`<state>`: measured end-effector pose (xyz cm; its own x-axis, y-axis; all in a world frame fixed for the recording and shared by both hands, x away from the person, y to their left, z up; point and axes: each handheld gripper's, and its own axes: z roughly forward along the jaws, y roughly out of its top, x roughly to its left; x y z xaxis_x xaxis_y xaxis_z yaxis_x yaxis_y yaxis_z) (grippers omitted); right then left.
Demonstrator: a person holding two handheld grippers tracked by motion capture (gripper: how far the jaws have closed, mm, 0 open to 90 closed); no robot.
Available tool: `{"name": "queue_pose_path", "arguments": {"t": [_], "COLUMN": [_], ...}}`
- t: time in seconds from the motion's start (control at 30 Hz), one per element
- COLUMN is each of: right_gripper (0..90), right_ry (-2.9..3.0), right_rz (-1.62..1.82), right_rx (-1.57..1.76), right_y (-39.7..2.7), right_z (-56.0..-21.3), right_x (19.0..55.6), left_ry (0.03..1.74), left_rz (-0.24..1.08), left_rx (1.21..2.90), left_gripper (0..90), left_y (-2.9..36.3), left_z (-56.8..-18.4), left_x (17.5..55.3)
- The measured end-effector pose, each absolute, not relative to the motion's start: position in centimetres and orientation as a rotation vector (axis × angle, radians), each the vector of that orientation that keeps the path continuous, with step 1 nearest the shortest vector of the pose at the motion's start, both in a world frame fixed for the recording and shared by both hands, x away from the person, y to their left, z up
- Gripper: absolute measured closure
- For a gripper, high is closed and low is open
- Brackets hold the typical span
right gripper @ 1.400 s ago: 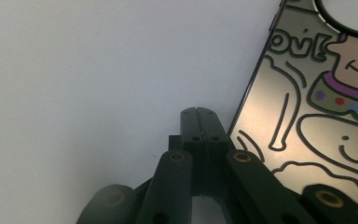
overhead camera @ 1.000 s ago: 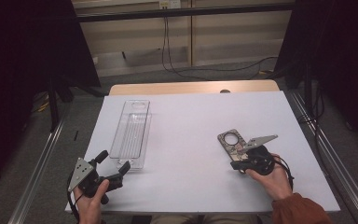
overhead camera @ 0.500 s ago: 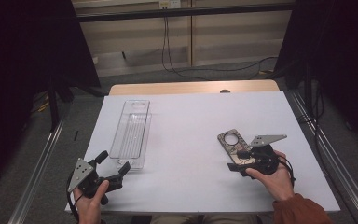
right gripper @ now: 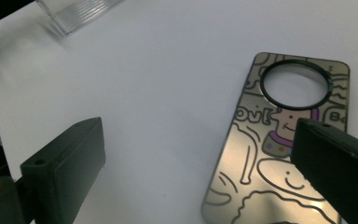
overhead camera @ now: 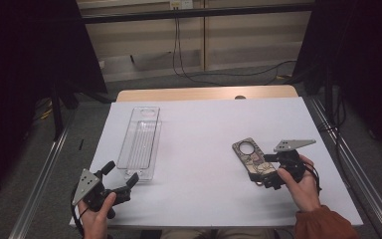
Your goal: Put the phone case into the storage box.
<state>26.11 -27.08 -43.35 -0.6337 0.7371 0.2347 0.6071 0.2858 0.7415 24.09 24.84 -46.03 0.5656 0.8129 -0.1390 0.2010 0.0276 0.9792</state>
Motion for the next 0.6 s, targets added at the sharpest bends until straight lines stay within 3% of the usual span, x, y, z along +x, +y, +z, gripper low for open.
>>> {"name": "queue_pose_path", "arguments": {"t": [0.6], "right_gripper": [4.8], "right_ry": [2.412], "right_rz": [1.129], "right_rx": [1.342], "right_y": [-28.0], "right_z": [-43.6], "right_x": [28.3], "left_ry": [0.907], "left_rz": [0.597], "left_rx": [1.526], "left_gripper": [3.1], "left_y": [25.0], "left_z": [-46.1], "left_x": [24.1]}}
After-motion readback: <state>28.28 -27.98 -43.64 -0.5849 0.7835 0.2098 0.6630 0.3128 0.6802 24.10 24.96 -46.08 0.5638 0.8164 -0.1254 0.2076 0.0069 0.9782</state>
